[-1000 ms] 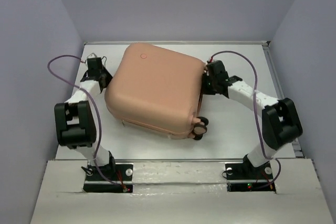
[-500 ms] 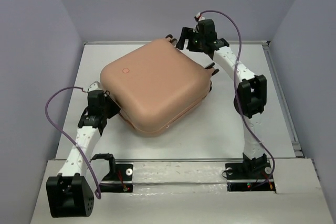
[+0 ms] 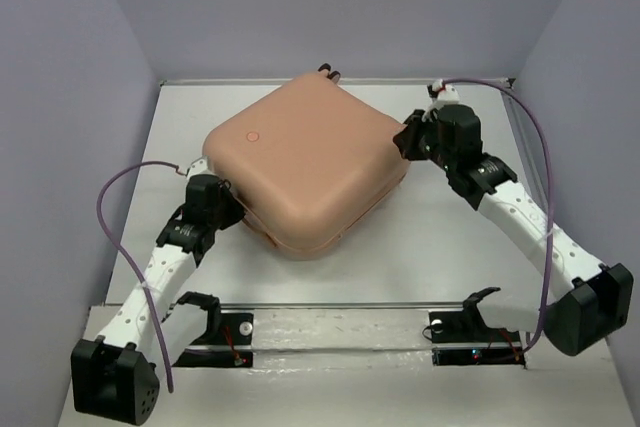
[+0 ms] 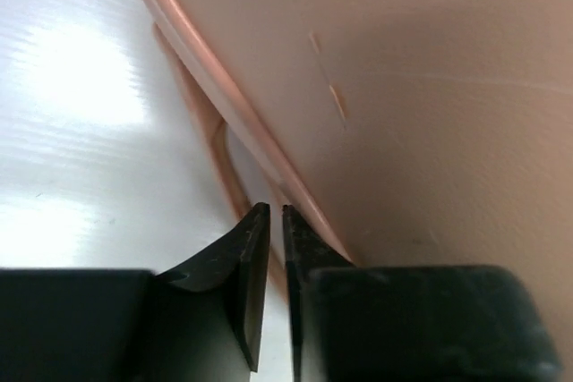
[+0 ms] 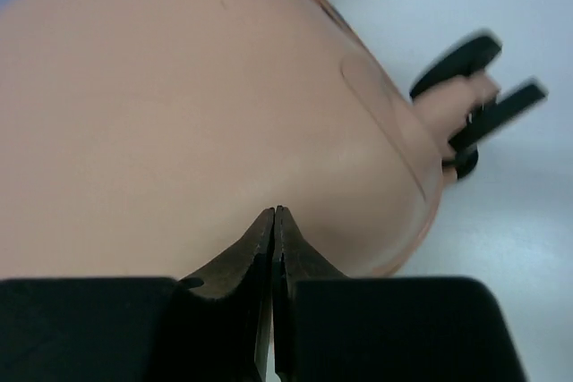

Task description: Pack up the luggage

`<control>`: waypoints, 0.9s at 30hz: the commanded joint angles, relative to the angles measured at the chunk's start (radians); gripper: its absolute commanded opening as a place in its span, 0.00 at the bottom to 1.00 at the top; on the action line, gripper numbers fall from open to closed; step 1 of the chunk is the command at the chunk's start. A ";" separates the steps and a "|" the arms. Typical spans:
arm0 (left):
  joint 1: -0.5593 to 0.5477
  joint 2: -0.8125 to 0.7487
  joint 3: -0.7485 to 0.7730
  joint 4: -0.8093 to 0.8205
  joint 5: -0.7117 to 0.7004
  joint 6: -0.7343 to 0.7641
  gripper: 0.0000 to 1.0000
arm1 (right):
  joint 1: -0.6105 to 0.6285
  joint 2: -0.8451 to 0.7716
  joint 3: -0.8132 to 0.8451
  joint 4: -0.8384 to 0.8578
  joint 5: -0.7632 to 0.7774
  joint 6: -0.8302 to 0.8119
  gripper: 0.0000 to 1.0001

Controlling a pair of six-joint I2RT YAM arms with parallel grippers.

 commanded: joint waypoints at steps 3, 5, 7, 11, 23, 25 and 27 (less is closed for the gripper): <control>-0.093 -0.114 0.312 -0.078 -0.314 0.122 0.53 | -0.011 -0.127 -0.358 0.049 0.142 0.066 0.07; -0.093 -0.156 0.372 -0.134 -0.392 0.174 0.69 | -0.011 -0.169 -0.397 0.041 0.154 0.081 0.07; -0.093 -0.158 0.467 -0.155 -0.467 0.199 0.71 | -0.011 -0.186 -0.435 0.041 0.183 0.086 0.07; -0.091 -0.060 0.569 -0.117 -0.436 0.226 0.74 | -0.011 -0.174 -0.453 0.041 0.190 0.078 0.07; 0.234 0.756 1.049 -0.026 0.100 0.171 0.73 | -0.011 -0.063 -0.446 0.141 0.030 0.075 0.07; 0.265 0.847 1.171 -0.074 0.119 0.180 0.73 | -0.011 -0.043 -0.432 0.146 0.038 0.072 0.07; 0.282 0.965 1.228 -0.121 0.165 0.205 0.74 | -0.011 -0.008 -0.420 0.158 0.039 0.071 0.07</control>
